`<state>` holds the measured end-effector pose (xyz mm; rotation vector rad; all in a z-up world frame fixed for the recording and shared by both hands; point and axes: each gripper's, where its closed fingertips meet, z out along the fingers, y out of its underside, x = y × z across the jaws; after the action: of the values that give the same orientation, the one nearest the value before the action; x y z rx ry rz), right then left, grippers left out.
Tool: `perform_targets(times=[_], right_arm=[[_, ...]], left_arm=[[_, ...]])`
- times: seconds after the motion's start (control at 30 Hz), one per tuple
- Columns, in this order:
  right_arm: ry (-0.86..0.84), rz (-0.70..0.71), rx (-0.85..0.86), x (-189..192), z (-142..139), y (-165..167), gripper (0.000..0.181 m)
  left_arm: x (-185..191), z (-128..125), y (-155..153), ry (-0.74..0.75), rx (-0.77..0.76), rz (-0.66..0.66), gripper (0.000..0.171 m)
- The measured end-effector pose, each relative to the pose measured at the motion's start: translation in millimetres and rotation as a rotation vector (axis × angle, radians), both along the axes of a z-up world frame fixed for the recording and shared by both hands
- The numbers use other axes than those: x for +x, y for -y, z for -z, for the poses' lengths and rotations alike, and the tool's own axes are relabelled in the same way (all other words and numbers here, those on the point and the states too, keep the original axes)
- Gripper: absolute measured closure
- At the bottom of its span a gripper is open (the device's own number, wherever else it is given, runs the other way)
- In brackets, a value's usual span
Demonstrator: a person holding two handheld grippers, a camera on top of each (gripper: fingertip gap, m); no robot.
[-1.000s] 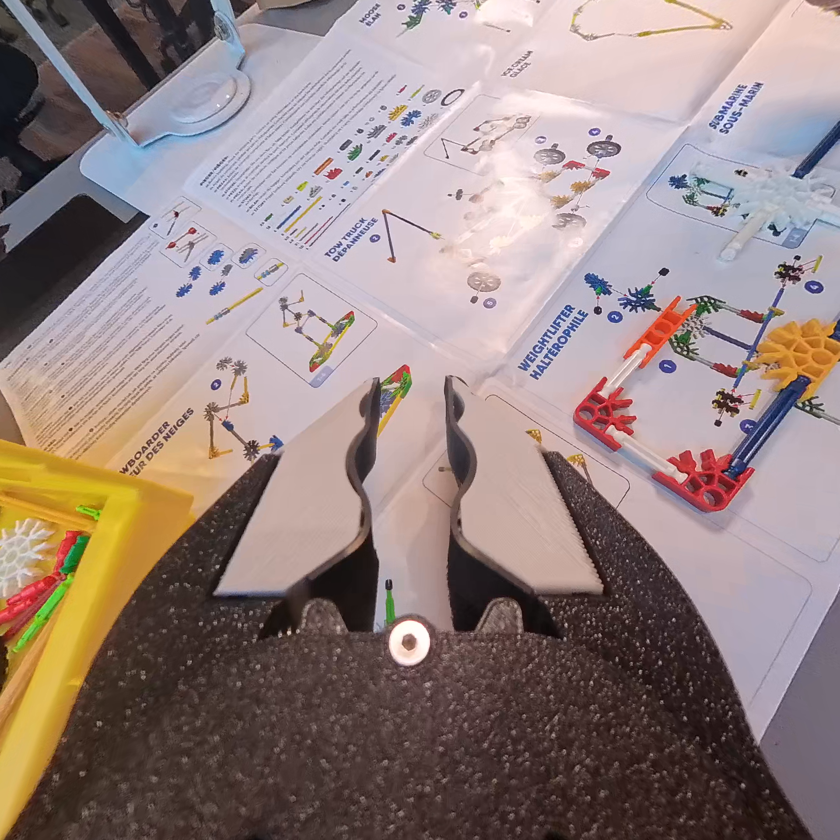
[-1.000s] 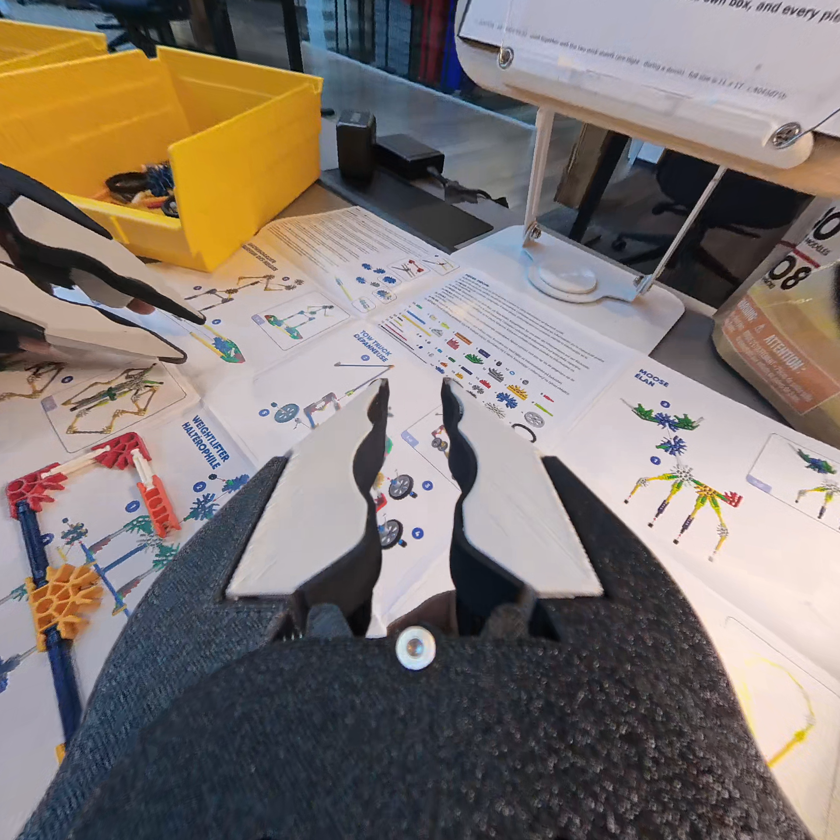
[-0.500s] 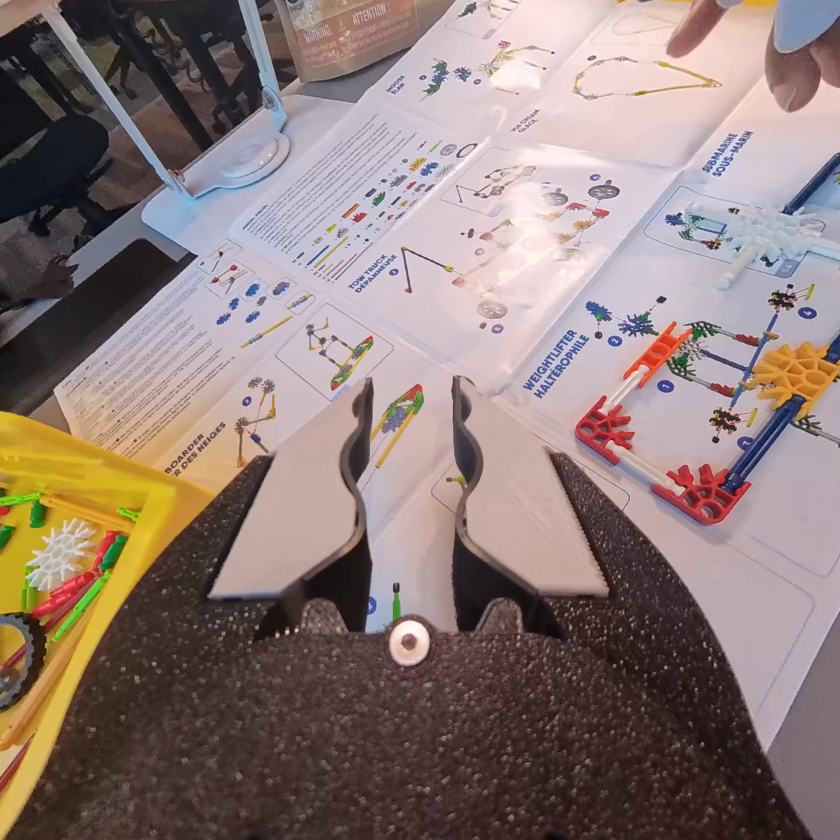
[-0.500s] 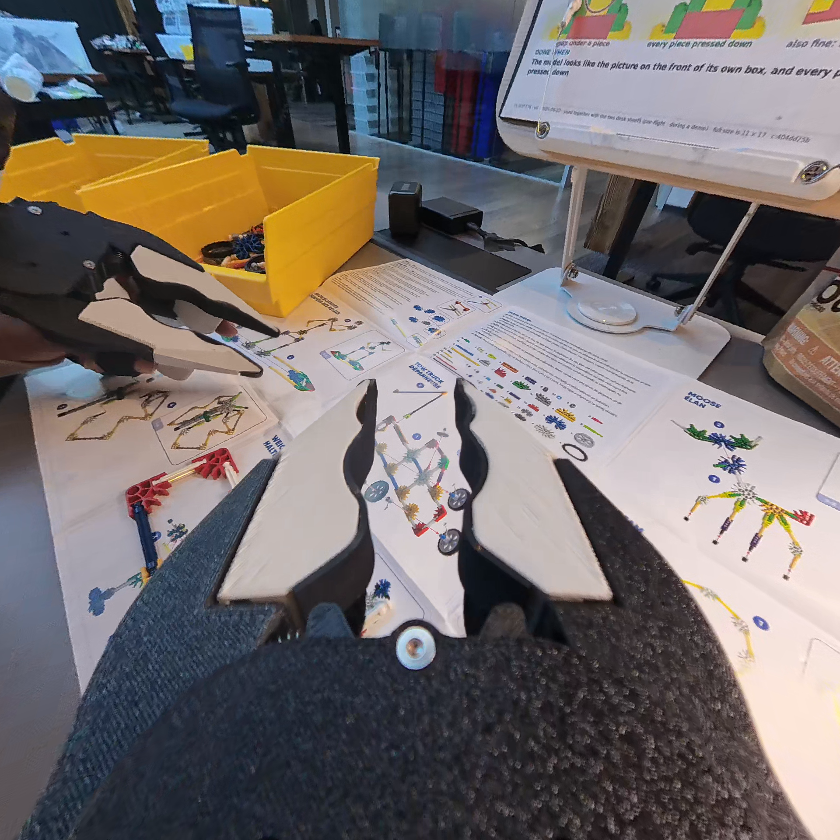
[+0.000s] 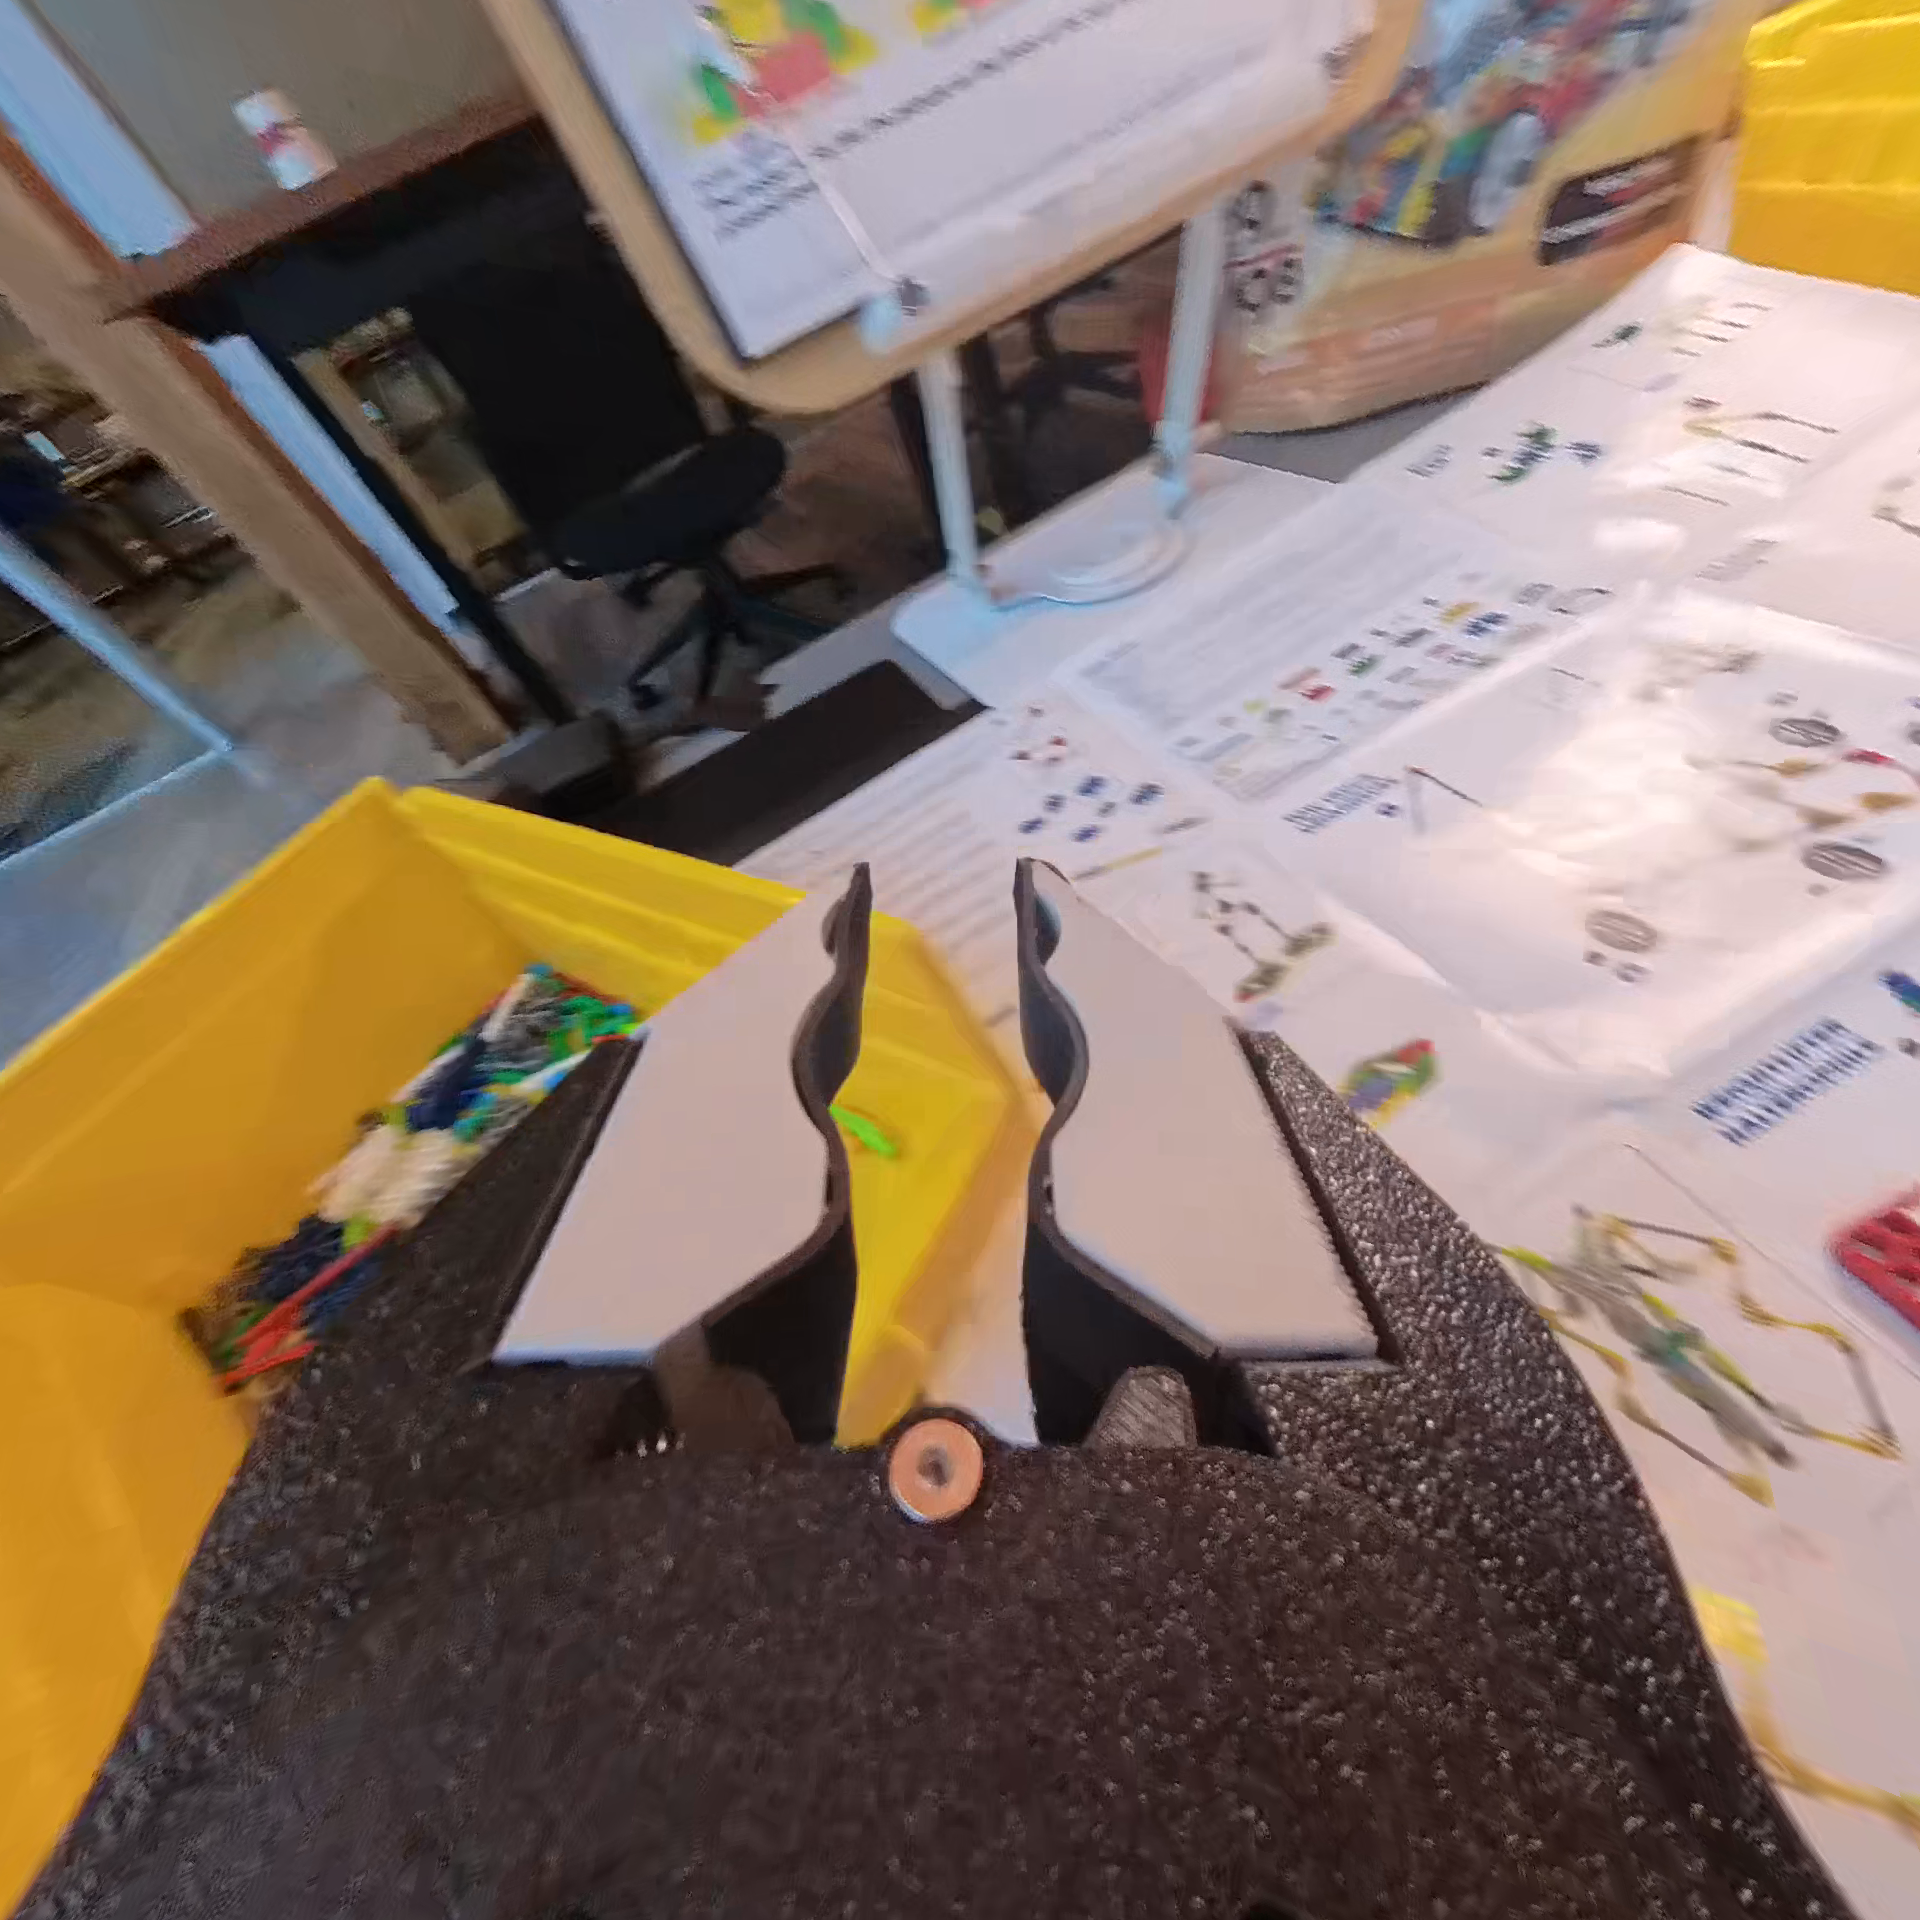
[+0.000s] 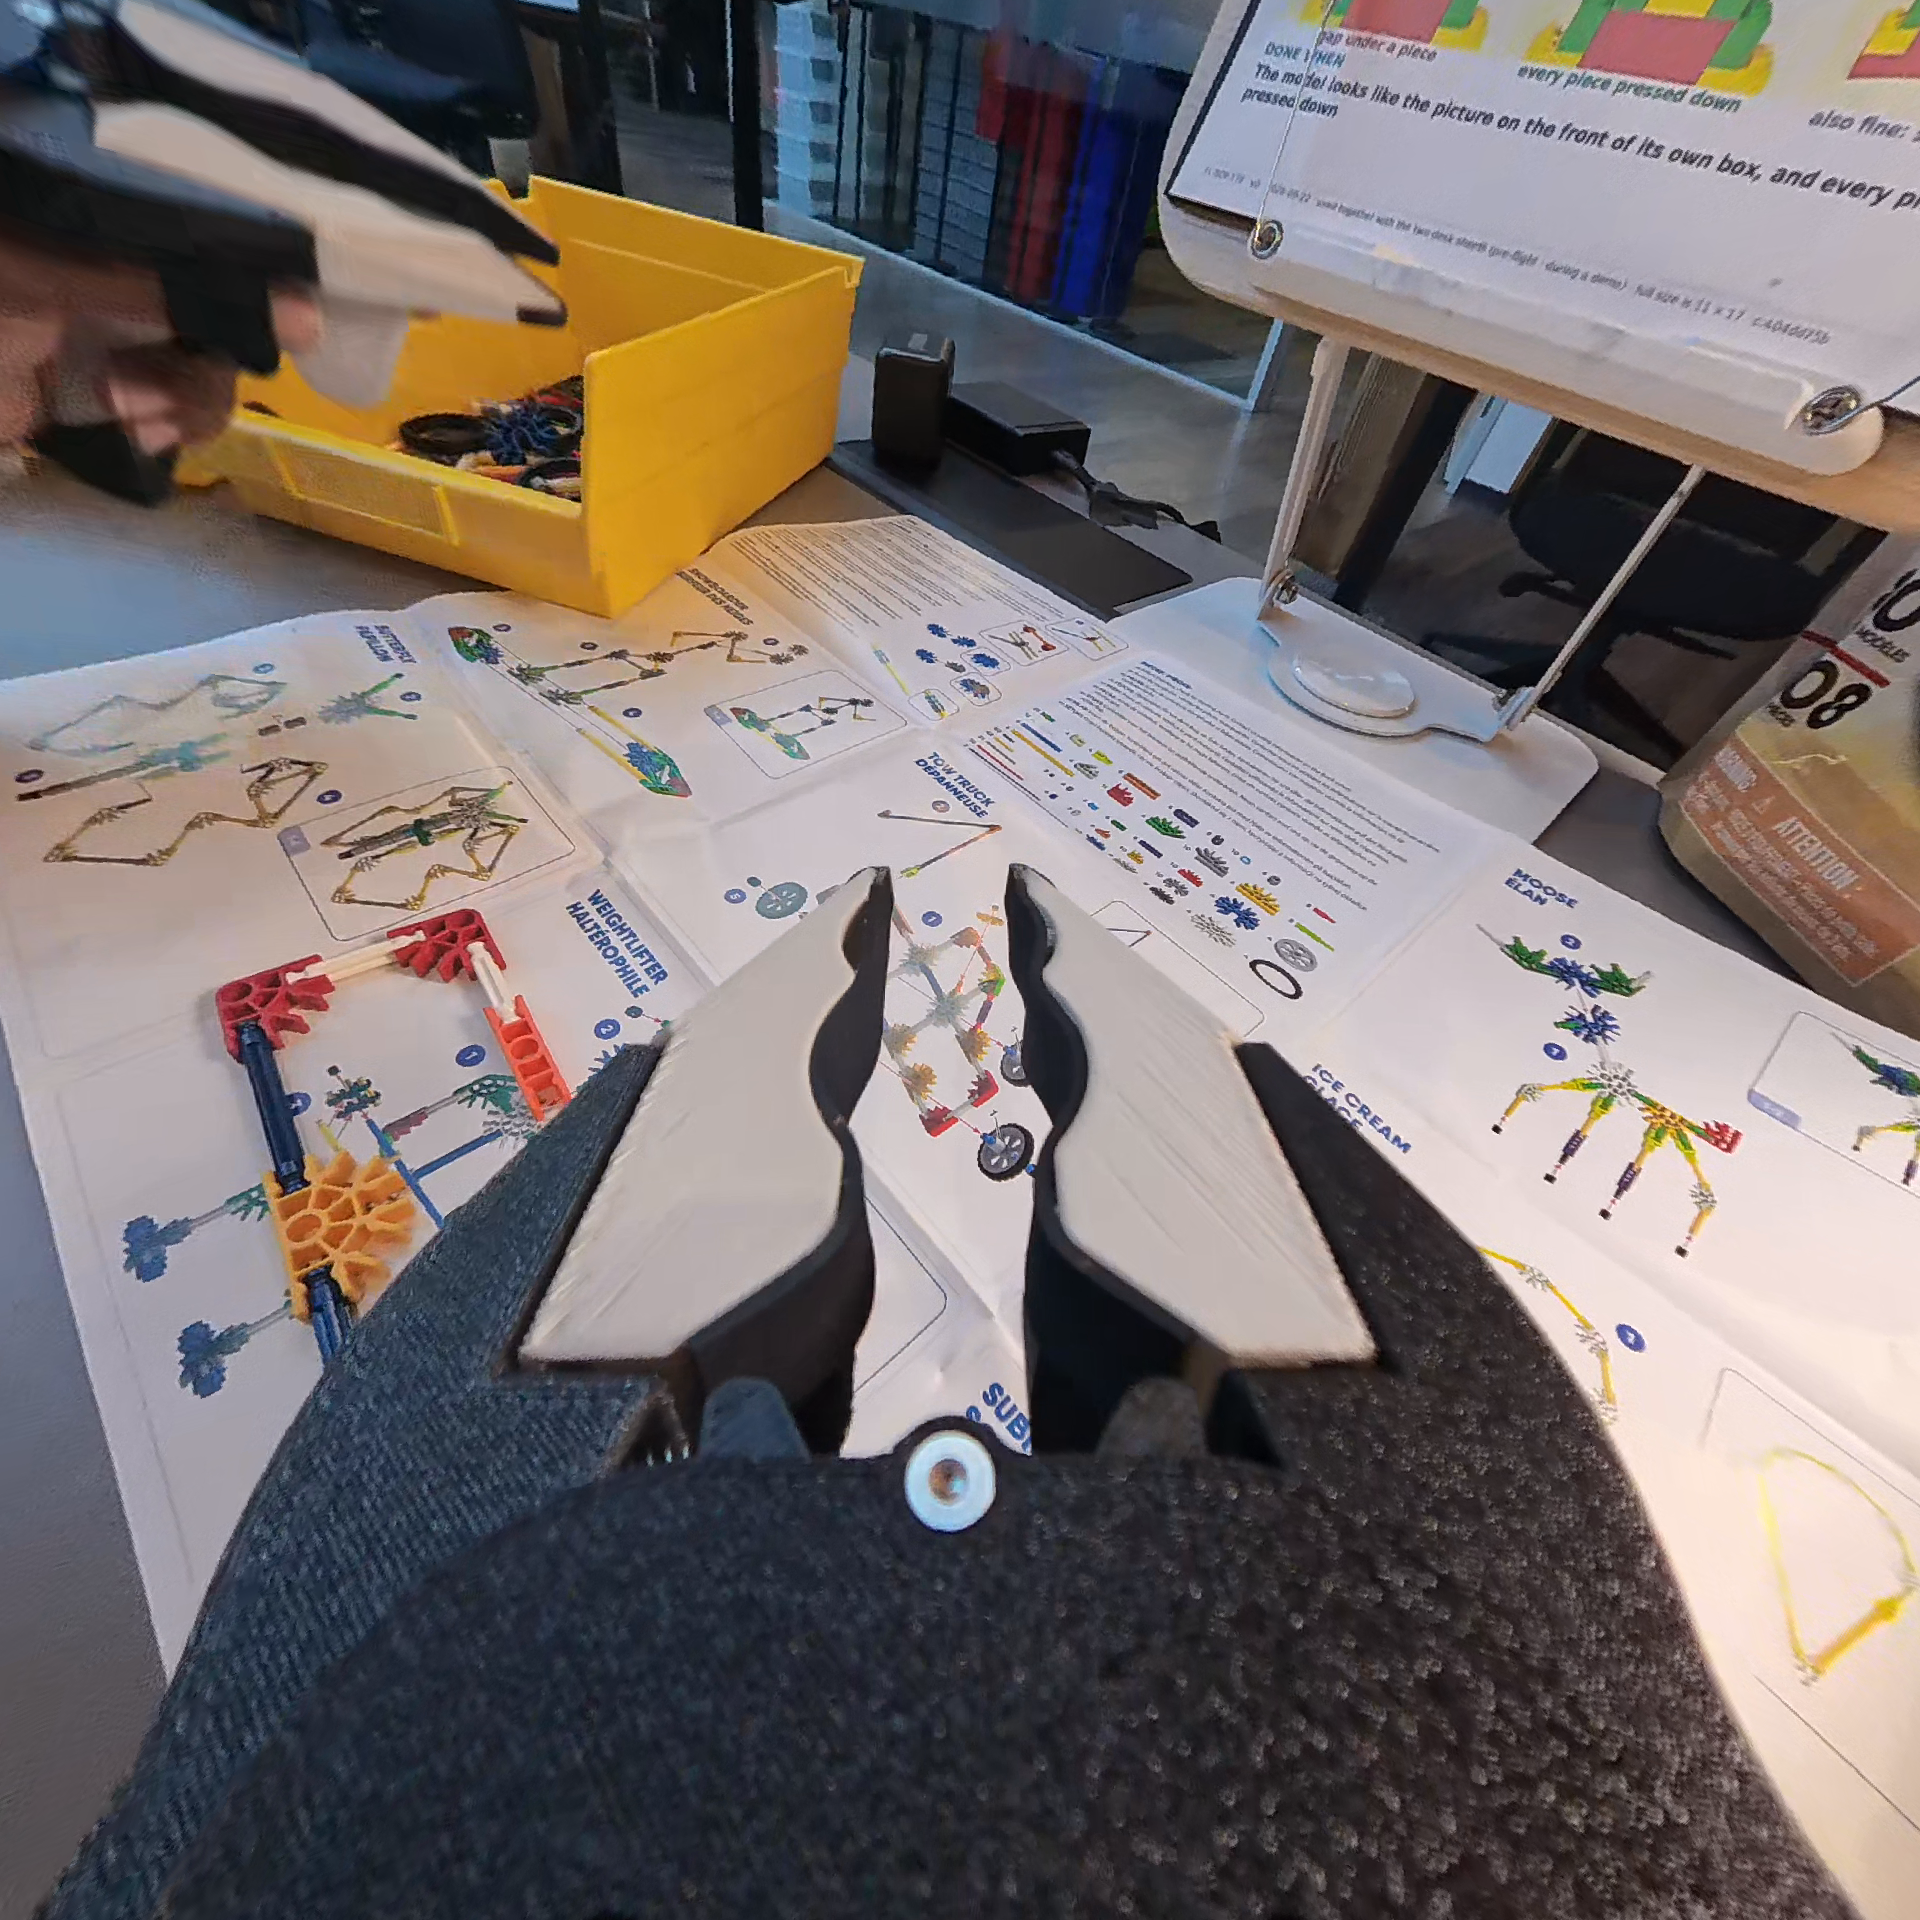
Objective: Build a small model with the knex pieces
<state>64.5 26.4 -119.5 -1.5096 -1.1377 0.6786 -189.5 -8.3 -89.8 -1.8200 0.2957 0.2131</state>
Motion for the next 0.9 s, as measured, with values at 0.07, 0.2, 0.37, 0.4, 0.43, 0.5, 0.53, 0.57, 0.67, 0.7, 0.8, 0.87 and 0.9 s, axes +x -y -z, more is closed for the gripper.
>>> perform_targets(times=[0.07, 0.2, 0.37, 0.4, 0.43, 0.5, 0.53, 0.57, 0.67, 0.7, 0.8, 0.87, 0.9], right_arm=[[0.007, -0.012, 0.001, -1, 1, 2, 0.160], [0.022, -0.028, 0.001, -2, 4, 5, 0.160], [0.022, -0.016, 0.020, 2, 2, 3, 0.161], [0.018, -0.014, 0.016, 3, 2, 2, 0.161], [0.014, -0.013, 0.012, 4, 1, 1, 0.161], [0.005, -0.015, 0.003, 4, 1, 1, 0.161], [0.003, -0.019, -0.004, 4, 2, 1, 0.161], [0.004, -0.022, -0.010, 3, 3, 1, 0.161], [0.015, -0.032, -0.016, 2, 6, 3, 0.161], [0.019, -0.034, -0.015, 1, 7, 3, 0.161], [0.028, -0.039, -0.016, 1, 9, 4, 0.161], [0.030, -0.040, -0.016, 1, 10, 4, 0.161], [0.030, -0.039, -0.018, 1, 10, 4, 0.161]], left_arm=[[-40, -9, -11, 0.072, -0.091, -0.055, 0.145], [-106, 33, -40, 0.082, -0.412, -0.136, 0.145], [-133, 98, -54, 0.098, -0.662, -0.144, 0.150], [-133, 104, -55, 0.112, -0.679, -0.140, 0.150], [-134, 109, -56, 0.118, -0.683, -0.139, 0.152], [-131, 115, -56, 0.125, -0.694, -0.124, 0.155], [-132, 117, -56, 0.124, -0.695, -0.126, 0.155], [-133, 118, -57, 0.119, -0.693, -0.130, 0.155], [-133, 119, -60, 0.113, -0.683, -0.115, 0.157], [-133, 119, -61, 0.113, -0.681, -0.108, 0.158], [-133, 119, -65, 0.122, -0.680, -0.093, 0.159], [-130, 120, -68, 0.125, -0.670, -0.077, 0.163], [-129, 120, -69, 0.128, -0.667, -0.072, 0.167]])
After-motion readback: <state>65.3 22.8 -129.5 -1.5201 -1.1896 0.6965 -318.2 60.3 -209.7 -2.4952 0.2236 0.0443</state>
